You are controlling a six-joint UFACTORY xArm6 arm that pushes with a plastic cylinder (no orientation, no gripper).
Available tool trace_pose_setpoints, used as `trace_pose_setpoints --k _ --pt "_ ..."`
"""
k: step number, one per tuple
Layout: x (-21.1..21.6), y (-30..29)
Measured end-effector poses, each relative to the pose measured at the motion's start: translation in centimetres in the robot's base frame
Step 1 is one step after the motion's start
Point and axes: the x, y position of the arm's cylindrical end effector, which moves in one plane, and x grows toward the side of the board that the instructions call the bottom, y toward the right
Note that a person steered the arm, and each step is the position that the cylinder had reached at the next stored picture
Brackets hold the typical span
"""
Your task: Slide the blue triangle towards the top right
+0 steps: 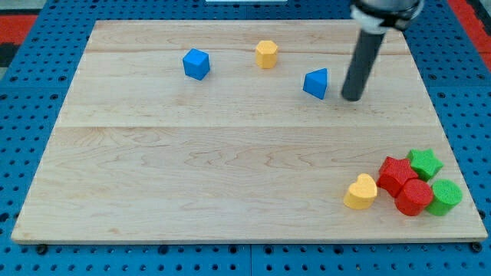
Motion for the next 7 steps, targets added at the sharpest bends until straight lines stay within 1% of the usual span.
trace_pose_setpoints --k 1,3,4,5,6,7 --pt "-0.9 -3.9" --pt "-4.3 0.2" --pt "-7.4 0.4" --pt "-11.0 -1.1" --pt "-13.5 -1.1" --pt "-13.6 -1.1"
